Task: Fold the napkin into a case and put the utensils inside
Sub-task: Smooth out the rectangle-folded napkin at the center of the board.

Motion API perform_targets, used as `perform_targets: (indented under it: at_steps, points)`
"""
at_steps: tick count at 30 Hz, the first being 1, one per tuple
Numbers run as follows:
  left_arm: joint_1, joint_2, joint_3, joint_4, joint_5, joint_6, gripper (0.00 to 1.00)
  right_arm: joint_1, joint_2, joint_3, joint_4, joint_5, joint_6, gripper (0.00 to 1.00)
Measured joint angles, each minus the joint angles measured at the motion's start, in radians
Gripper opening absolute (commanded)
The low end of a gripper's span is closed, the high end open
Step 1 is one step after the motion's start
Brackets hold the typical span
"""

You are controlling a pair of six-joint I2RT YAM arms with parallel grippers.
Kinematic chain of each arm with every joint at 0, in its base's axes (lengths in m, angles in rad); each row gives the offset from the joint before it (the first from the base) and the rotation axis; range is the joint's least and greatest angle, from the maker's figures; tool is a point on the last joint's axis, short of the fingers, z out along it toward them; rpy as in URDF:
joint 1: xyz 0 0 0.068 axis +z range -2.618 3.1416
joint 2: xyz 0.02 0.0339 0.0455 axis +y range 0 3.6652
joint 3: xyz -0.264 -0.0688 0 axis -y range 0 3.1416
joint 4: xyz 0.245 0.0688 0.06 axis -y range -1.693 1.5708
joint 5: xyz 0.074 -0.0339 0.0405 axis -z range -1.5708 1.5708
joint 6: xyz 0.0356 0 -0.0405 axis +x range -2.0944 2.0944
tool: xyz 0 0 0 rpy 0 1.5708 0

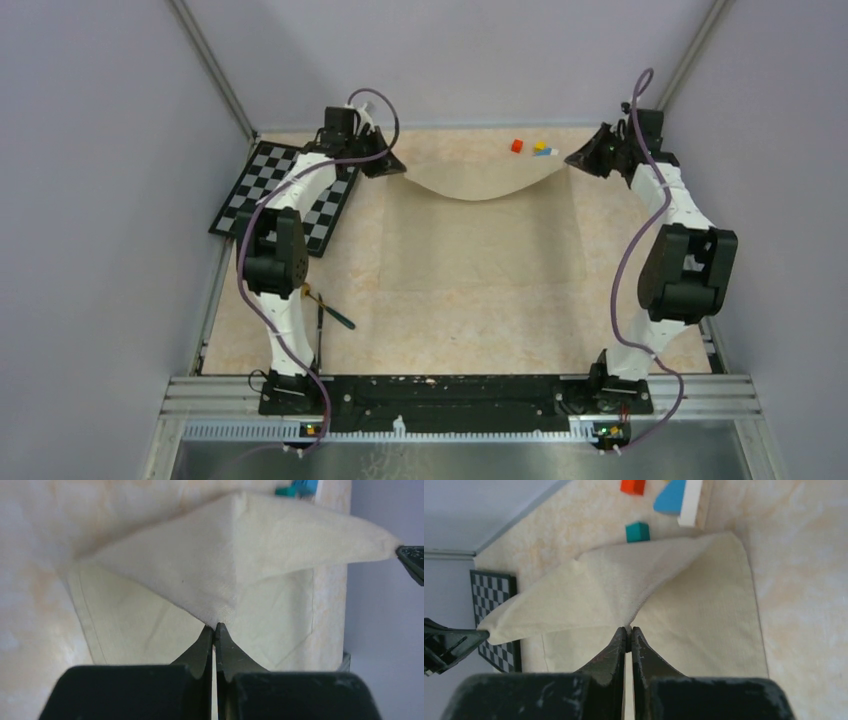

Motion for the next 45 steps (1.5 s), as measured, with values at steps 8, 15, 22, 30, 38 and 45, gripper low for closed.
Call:
perform_targets:
  at_steps: [8,15,22,30,38,45]
  points:
    - [-0.011,-0.182,-0.441,-0.093,0.028,-0.007,0.00,-0.020,-0.246,-0.364,-0.100,0.053,-0.041,0.00]
    - [-0.012,-0.405,-0.671,-0.133,0.008,0.014,0.00,-0.059,-0.390,-0.550,-0.126,0.107,-0.072,0.00]
    - [-0.026,-0.462,-0.809,-0.125,-0.009,0.021,0.00,-0.064,-0.435,-0.657,-0.127,0.126,-0.089,0.00]
    - [-0.052,-0.467,-0.887,-0.127,-0.018,0.019,0.00,-0.083,-0.438,-0.671,-0.130,0.148,-0.104,0.00]
    - [-0.060,-0.572,-0.858,-0.154,-0.023,0.016,0.00,-0.090,-0.500,-0.671,-0.143,0.154,-0.105,0.00]
    - [-0.076,-0.607,-0.899,-0.148,-0.017,-0.003,0.00,-0.090,-0.506,-0.683,-0.154,0.159,-0.105,0.00]
